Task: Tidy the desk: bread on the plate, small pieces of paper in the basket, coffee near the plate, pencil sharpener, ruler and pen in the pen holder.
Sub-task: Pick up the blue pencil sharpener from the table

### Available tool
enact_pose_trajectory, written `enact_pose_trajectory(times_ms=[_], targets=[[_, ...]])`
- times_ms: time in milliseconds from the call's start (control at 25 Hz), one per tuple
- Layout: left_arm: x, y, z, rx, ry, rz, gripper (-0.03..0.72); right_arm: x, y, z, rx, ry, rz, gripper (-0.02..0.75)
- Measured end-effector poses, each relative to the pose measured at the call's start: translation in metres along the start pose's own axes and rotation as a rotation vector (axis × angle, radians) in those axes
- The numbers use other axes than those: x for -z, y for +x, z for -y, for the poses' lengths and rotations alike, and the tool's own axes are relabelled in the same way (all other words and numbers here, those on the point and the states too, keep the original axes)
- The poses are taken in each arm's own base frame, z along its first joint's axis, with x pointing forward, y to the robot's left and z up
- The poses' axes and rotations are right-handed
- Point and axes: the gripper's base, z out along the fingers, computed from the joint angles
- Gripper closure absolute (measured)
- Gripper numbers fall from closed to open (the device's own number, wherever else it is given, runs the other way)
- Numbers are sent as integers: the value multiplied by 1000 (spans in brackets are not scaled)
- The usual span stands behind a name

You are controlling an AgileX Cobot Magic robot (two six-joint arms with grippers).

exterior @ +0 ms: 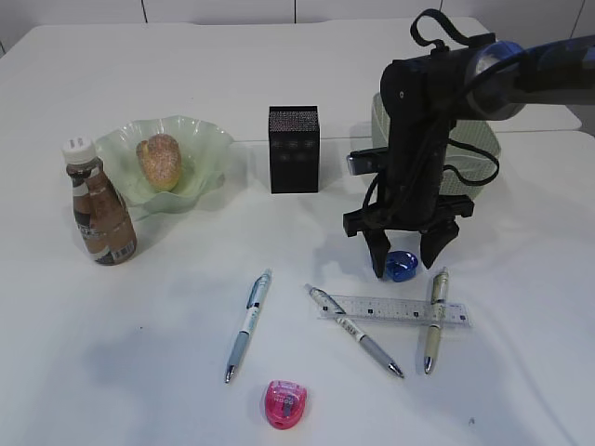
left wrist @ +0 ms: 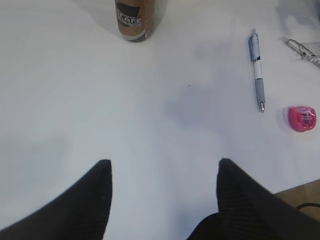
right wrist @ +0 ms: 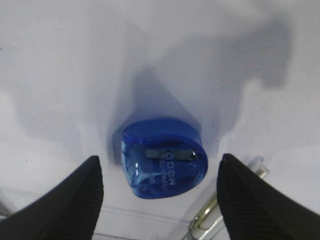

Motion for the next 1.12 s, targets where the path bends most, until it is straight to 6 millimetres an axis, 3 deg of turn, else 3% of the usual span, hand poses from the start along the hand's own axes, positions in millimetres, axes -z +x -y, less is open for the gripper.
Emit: enact_pose_trajectory(times_ms=[1120], targets=[[0, -1, 0, 0, 0, 6, 226, -7, -5, -1, 0, -3, 19, 188]])
